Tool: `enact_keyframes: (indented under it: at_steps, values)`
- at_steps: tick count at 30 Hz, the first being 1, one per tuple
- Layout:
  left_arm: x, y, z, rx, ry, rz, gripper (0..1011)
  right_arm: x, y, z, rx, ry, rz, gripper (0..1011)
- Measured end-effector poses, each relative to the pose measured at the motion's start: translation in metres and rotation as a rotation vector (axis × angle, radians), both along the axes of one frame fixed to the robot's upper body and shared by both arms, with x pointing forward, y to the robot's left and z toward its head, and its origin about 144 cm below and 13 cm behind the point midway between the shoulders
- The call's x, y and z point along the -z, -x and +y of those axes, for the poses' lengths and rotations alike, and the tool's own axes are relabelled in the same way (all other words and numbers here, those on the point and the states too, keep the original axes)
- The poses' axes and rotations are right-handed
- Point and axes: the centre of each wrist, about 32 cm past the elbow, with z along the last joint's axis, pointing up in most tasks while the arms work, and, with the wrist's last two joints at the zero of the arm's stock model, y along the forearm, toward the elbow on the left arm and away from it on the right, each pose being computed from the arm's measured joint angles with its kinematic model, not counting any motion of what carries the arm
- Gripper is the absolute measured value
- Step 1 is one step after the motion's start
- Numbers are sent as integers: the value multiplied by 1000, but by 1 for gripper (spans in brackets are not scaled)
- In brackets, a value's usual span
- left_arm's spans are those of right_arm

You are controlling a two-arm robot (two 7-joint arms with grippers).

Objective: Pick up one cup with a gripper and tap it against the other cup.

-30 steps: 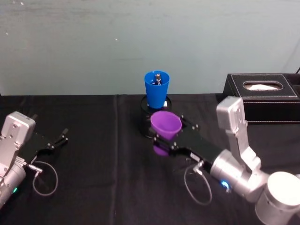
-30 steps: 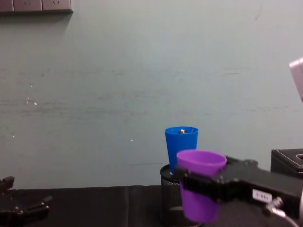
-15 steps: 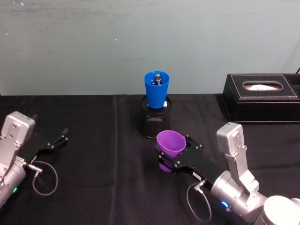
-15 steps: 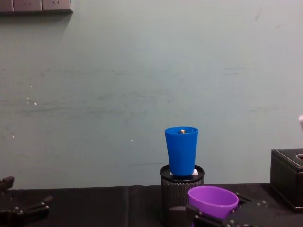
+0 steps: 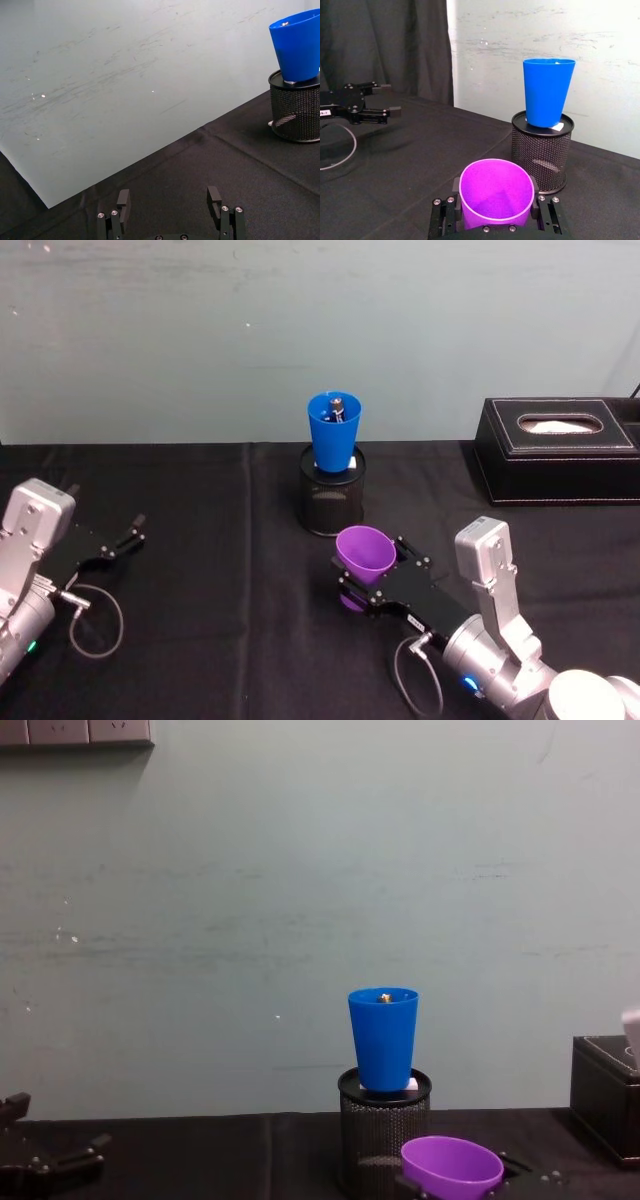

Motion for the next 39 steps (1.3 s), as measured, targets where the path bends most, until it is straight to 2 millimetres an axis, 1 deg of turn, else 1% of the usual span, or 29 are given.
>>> enact_keyframes:
  at_steps: [9,29,39]
  values:
    - [0,0,0,0,0,0,1000,5,-7,1,12,2,-6,741]
    - [0,0,0,0,0,0,1000,12,-22,11,8,5,-4,741]
    - [0,0,0,0,0,0,1000,14,-26,14,3,6,1,741]
